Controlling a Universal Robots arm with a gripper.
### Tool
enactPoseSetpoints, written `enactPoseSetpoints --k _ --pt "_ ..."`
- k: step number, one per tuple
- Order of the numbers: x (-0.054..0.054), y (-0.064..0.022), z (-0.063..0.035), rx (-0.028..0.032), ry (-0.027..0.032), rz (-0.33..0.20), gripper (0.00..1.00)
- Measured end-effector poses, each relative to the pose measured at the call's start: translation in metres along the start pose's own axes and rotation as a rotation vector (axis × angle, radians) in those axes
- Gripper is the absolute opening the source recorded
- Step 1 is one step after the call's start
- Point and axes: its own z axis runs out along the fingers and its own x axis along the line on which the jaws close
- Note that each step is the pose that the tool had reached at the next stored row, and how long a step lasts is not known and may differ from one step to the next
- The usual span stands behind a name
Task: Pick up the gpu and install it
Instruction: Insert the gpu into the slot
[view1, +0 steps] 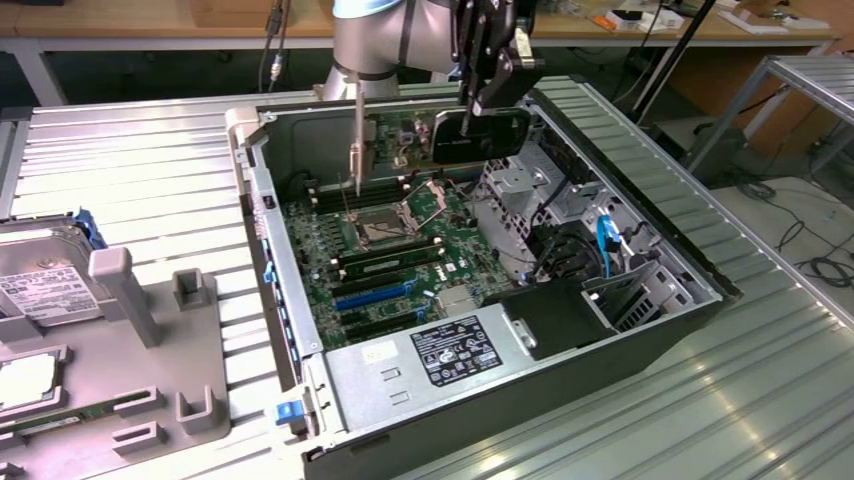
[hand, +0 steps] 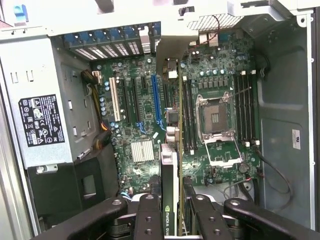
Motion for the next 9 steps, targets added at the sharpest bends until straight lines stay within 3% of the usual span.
enactPoseSetpoints --k 3,9 --pt "-0.0001 0.0 -0.0001 -0.005 0.0024 -0.006 0.27" --pt "-0.0002 0.0 0.0001 -0.005 0.0024 -0.006 0.27"
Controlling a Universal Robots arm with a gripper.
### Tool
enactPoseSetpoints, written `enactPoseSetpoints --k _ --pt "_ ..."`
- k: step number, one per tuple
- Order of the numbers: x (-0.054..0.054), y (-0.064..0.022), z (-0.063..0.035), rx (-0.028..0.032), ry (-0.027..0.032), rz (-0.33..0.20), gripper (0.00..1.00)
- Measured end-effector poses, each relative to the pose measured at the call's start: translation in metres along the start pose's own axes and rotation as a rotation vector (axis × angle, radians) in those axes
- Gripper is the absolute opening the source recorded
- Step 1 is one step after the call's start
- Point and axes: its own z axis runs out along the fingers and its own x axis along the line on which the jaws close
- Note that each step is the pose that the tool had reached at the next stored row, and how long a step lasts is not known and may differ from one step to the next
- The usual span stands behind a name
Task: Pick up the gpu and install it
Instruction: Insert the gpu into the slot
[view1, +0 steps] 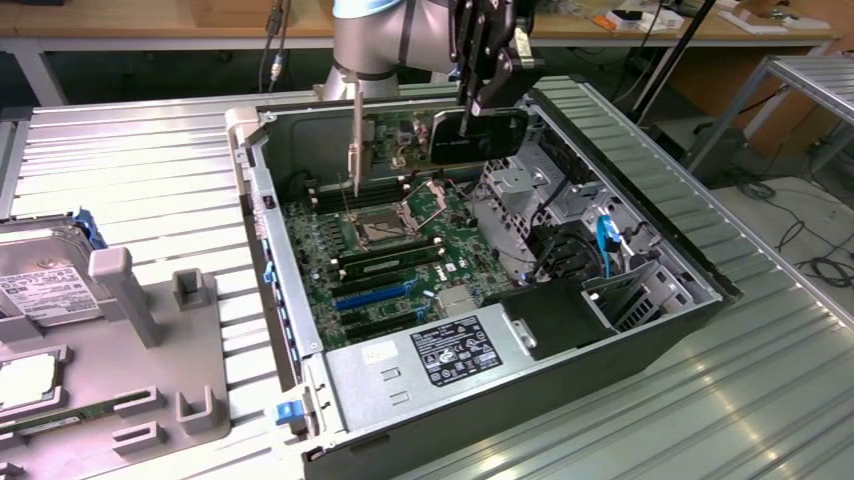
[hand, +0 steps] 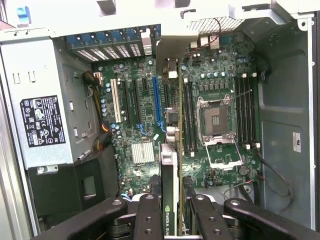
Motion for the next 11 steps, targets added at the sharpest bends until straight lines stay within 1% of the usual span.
enactPoseSetpoints --k 4,9,11 --pt "0.0 0.0001 0.0024 0.0 0.0 0.0 0.27" --pt "0.0 0.0007 0.0145 0.0 0.0 0.0 0.27" --pt "0.0 0.0008 0.0166 0.0 0.0 0.0 0.27"
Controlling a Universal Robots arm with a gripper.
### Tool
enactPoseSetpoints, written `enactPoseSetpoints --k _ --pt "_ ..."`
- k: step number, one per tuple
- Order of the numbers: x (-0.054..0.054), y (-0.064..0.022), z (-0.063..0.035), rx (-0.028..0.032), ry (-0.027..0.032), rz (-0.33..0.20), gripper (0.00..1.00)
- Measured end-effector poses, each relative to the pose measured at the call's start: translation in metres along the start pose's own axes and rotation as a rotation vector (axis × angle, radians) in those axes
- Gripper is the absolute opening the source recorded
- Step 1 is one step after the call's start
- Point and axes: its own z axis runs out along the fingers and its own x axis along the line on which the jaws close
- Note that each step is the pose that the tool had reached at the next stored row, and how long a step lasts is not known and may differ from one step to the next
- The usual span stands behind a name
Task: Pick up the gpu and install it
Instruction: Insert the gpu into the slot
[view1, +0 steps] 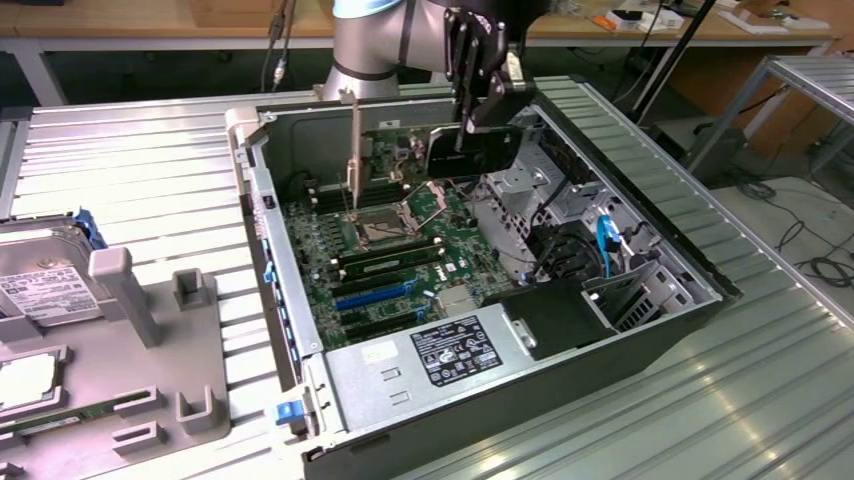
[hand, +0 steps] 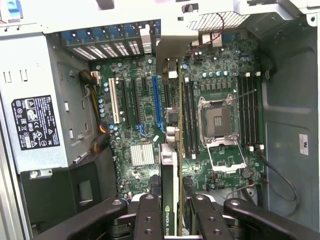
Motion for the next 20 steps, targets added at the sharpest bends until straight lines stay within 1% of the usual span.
enactPoseSetpoints --k 6,8,10,11,12,14,15,16,17,18,20 --pt "0.0 0.0005 0.0109 0.0 -0.0001 0.0 0.27" --pt "0.0 0.0009 0.0183 0.0 0.0001 0.0 0.27" --pt "0.0 0.0011 0.0227 -0.0004 0.0 0.0 0.27" --pt "0.0 0.0012 0.0261 -0.0034 0.0004 0.0 0.27" --pt "0.0 0.0013 0.0284 -0.0104 0.0017 0.0 0.27" --pt "0.0 0.0015 0.0306 -0.0196 0.0034 0.0 0.27" --pt "0.0 0.0016 0.033 -0.0287 0.005 0.0 0.27" --pt "0.0 0.0018 0.0357 -0.0342 0.0058 0.0 0.27" --pt "0.0 0.0019 0.0382 -0.0368 0.0062 0.001 0.27" --pt "0.0 0.002 0.0413 -0.0418 0.007 0.008 0.27" --pt "0.0 0.0022 0.0435 -0.0445 0.0075 0.014 0.27"
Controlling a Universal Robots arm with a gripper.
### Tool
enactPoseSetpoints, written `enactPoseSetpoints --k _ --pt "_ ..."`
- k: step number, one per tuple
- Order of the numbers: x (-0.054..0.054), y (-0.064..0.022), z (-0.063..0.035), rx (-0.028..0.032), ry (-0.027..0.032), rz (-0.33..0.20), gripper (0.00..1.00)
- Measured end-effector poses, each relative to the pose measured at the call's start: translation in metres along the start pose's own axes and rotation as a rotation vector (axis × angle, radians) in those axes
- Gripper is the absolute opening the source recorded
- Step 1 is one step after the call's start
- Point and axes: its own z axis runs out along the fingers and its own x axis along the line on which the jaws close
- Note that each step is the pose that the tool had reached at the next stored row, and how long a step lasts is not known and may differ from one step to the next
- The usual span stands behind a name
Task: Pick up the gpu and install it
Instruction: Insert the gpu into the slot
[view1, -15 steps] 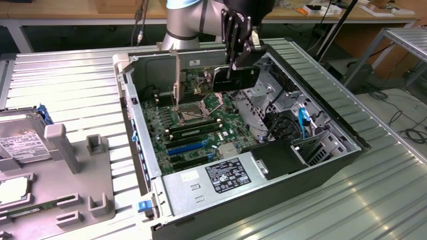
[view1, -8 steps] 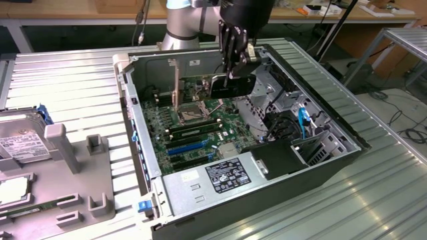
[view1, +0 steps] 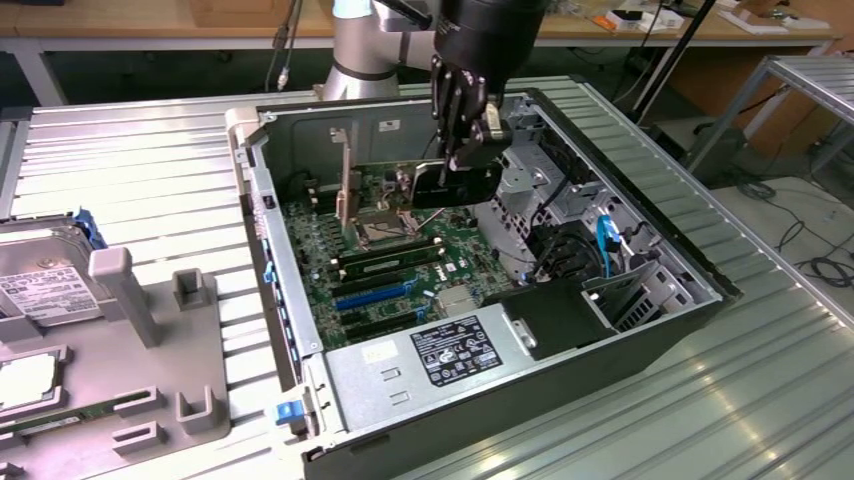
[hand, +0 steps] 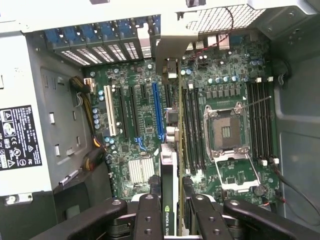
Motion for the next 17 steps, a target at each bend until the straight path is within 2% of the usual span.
enactPoseSetpoints --k 4,7,8,9,11,17 --pt "0.0001 0.0007 0.0023 -0.01 -0.003 0.009 0.27" --pt "0.0001 0.0013 0.0022 -0.0107 -0.0037 0.01 0.27" --pt "0.0001 0.0015 0.0024 -0.011 -0.0086 0.01 0.27" --pt "0.0001 0.0019 0.0028 -0.0122 -0.0184 0.013 0.27" --pt "0.0001 0.0018 0.0032 -0.0127 -0.0221 0.016 0.27" --pt "0.0001 0.0018 0.0065 -0.0127 -0.022 0.016 0.27"
